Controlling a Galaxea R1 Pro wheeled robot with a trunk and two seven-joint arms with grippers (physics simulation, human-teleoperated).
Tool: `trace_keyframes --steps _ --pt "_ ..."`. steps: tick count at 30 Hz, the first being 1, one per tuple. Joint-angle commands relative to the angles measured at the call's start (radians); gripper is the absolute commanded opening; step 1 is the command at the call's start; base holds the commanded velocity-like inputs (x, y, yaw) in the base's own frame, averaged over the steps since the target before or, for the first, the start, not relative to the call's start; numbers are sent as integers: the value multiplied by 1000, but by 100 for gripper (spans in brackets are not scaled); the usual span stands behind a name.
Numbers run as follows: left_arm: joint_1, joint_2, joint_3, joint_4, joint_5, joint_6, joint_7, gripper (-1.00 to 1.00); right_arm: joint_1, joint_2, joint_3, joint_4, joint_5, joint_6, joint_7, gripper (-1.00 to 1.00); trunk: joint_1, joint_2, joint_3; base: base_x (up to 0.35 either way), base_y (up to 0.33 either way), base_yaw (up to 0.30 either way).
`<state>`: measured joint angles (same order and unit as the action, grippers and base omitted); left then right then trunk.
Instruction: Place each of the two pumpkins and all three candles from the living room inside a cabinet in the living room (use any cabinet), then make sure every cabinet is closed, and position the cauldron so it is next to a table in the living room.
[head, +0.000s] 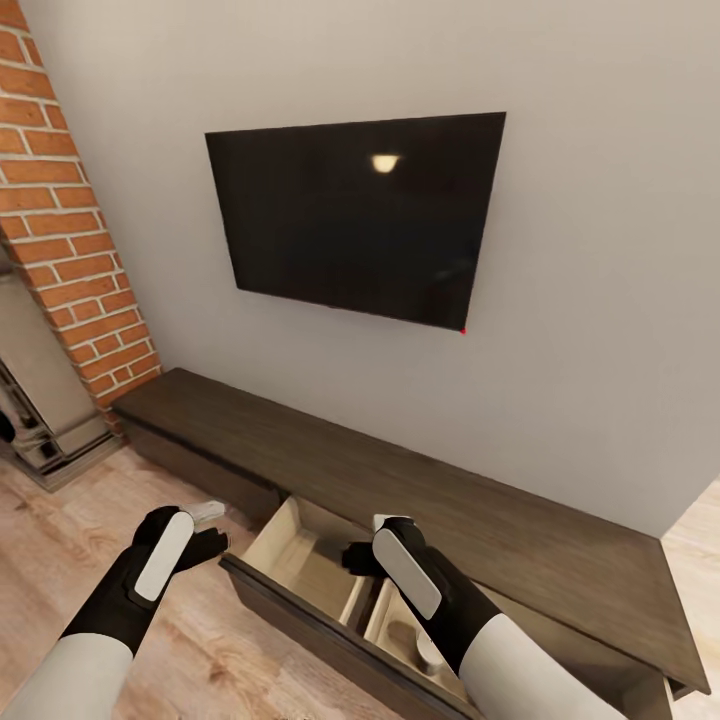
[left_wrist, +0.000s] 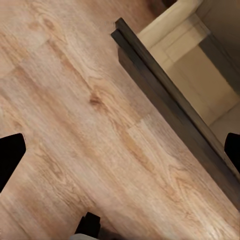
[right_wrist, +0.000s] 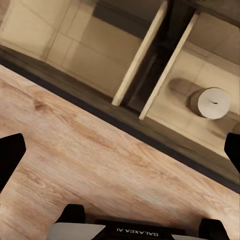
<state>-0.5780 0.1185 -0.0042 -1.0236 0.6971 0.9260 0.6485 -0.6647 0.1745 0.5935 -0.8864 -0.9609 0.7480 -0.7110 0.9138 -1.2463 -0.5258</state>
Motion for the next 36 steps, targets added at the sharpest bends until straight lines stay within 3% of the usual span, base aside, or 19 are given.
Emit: trace_keyframes --steps 1,36 --pt "-1 0 0 -1 10 2 10 100 -1 0 2 -1 -9 1 -10 100 0 -1 -1 0 0 290" --pt "-1 0 -2 -4 9 2 9 100 -1 0 2 -3 -5 -1 -10 100 0 -1 -1 0 0 290"
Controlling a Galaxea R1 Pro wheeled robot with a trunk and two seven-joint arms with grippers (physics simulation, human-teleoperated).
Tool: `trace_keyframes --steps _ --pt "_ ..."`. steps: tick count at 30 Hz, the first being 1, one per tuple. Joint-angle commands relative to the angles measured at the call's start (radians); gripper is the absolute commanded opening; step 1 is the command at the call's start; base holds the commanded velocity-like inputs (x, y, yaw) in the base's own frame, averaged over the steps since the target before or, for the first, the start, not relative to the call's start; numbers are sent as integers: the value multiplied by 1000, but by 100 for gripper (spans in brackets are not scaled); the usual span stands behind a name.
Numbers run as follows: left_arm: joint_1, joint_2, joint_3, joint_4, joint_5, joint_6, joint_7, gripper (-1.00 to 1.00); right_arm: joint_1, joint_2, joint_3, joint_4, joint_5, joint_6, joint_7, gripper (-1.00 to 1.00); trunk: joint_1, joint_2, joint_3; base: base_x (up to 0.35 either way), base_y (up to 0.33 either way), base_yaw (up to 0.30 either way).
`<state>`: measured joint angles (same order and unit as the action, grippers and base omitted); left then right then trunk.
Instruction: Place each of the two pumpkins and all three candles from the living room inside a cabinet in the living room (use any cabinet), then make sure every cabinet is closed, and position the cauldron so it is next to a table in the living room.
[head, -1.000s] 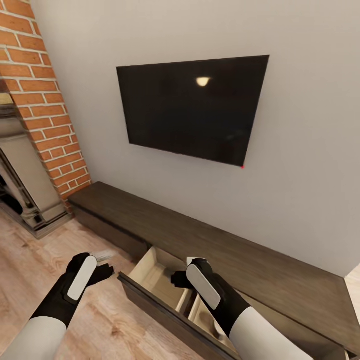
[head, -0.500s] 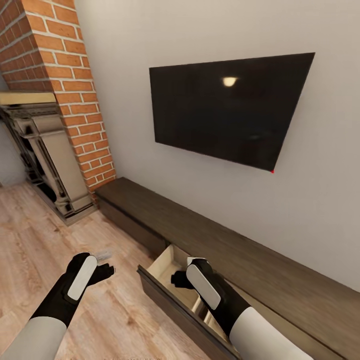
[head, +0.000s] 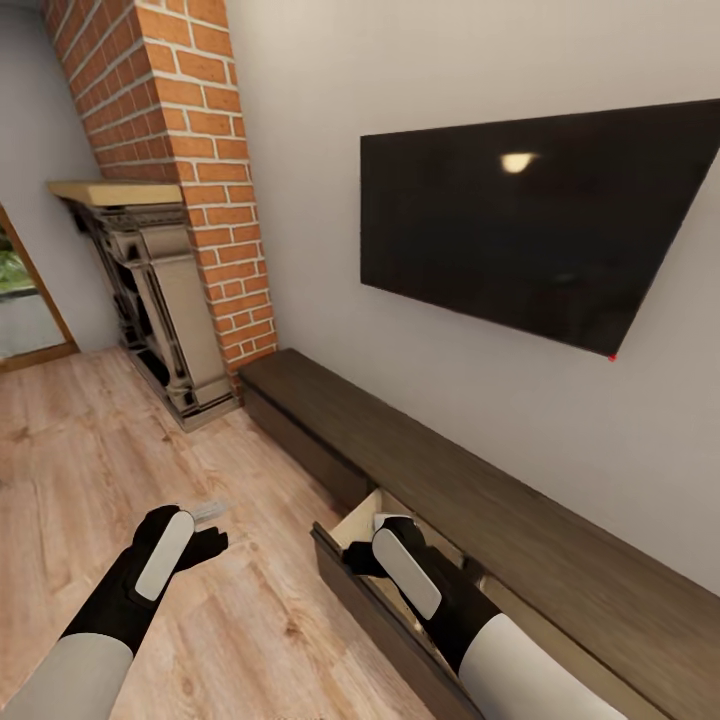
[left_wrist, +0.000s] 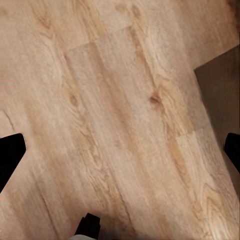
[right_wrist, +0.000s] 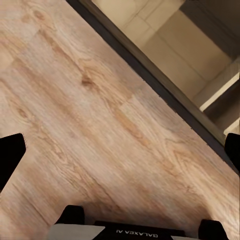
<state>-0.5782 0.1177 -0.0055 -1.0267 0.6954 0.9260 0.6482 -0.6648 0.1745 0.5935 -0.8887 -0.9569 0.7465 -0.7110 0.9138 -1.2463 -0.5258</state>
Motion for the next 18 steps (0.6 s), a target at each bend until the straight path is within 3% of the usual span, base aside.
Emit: trace_keyframes --steps 1,18 --pt "0 0 -1 -1 10 2 10 100 -1 0 2 -1 -9 1 -10 100 0 -1 -1 0 0 290" --pt "-1 0 -1 -1 10 2 9 100 -1 0 2 -2 -8 1 -10 100 0 -1 -1 0 0 290"
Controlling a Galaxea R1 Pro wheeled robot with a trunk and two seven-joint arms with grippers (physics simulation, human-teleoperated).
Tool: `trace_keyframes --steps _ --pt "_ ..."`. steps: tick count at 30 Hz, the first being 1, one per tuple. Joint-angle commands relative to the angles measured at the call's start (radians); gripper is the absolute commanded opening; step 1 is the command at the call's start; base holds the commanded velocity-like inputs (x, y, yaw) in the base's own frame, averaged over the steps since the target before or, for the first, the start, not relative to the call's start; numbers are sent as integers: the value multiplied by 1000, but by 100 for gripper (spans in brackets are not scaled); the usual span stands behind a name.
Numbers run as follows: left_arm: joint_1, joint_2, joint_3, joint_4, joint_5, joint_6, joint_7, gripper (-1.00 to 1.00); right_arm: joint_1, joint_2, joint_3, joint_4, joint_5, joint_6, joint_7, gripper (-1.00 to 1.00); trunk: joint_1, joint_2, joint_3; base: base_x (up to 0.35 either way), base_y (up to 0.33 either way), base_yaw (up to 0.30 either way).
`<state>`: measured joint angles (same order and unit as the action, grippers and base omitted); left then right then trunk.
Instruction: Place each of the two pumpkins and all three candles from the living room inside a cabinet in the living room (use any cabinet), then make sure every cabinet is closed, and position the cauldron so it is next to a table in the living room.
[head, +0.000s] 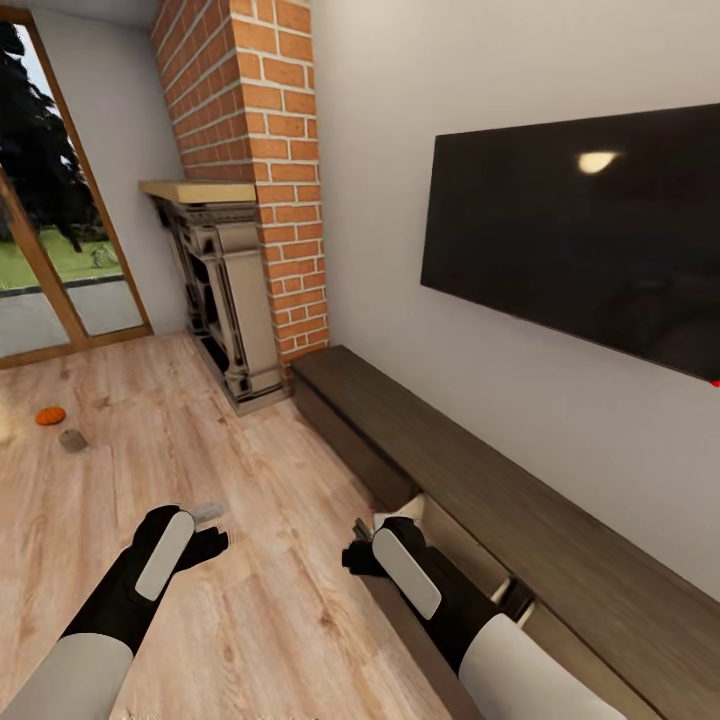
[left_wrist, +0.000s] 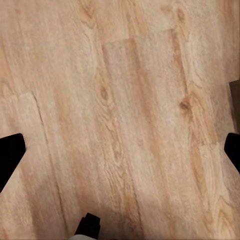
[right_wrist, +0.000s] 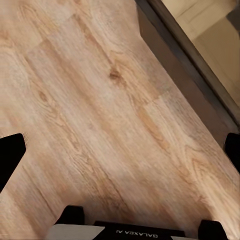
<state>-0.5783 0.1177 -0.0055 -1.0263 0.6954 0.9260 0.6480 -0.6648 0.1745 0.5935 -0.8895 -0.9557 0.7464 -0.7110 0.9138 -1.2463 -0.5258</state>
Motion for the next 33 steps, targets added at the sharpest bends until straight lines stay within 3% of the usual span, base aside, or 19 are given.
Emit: trace_keyframes --steps 1,33 --pt "-1 0 -1 -1 10 2 10 100 -1 0 2 -1 -9 1 -10 100 0 -1 -1 0 0 290" --pt "0 2 1 2 10 2 9 100 -1 0 2 1 -6 1 -7 100 0 -1 -1 0 0 290"
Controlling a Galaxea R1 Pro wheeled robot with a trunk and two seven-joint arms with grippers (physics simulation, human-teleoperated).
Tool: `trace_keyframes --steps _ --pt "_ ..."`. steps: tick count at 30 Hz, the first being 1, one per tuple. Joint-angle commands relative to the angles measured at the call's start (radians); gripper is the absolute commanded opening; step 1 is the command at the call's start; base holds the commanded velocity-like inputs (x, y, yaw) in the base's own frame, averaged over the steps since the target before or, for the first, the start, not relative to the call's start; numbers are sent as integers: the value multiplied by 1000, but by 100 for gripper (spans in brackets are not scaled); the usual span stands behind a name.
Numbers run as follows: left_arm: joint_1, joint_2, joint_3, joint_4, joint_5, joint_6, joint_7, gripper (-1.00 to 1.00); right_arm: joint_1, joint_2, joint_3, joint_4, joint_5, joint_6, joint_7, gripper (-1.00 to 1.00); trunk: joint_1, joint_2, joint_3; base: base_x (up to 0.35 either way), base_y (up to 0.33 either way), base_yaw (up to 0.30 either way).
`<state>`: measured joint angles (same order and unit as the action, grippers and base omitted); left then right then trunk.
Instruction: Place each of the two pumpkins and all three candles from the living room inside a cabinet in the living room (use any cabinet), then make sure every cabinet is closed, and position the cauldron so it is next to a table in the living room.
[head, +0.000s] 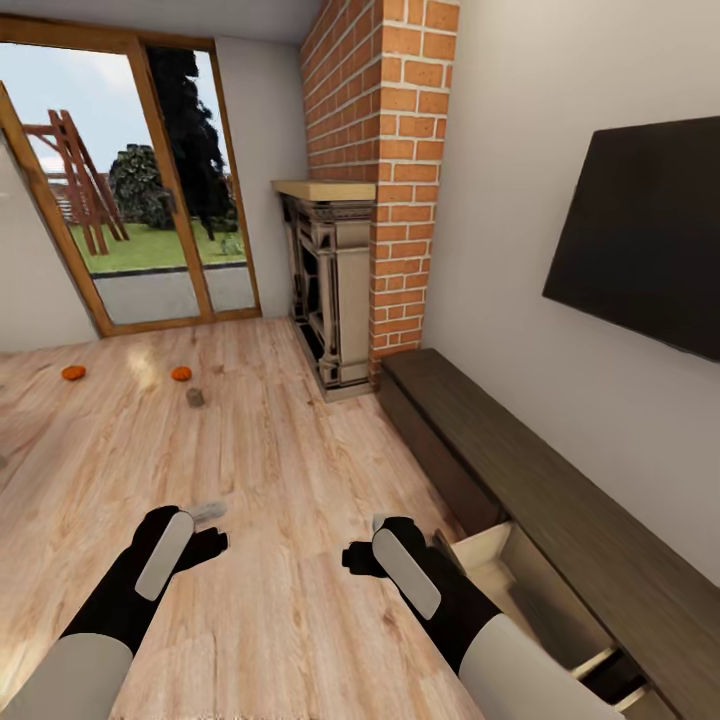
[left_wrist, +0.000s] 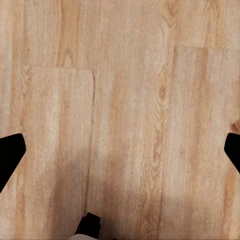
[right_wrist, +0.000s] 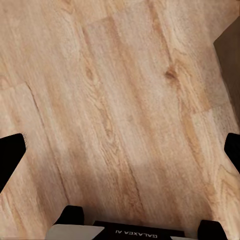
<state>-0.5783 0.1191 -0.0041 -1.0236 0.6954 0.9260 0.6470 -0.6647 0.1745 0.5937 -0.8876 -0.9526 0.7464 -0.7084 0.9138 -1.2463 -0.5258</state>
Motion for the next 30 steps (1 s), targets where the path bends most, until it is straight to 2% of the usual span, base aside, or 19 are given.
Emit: trace_keyframes --steps 1,30 --pt "-1 0 0 -1 10 2 10 100 -1 0 2 -1 -9 1 -10 100 0 -1 -1 0 0 290" --pt "-1 1 18 -1 11 2 10 100 -1 0 8 -4 -9 1 -7 100 0 -1 -1 0 0 290"
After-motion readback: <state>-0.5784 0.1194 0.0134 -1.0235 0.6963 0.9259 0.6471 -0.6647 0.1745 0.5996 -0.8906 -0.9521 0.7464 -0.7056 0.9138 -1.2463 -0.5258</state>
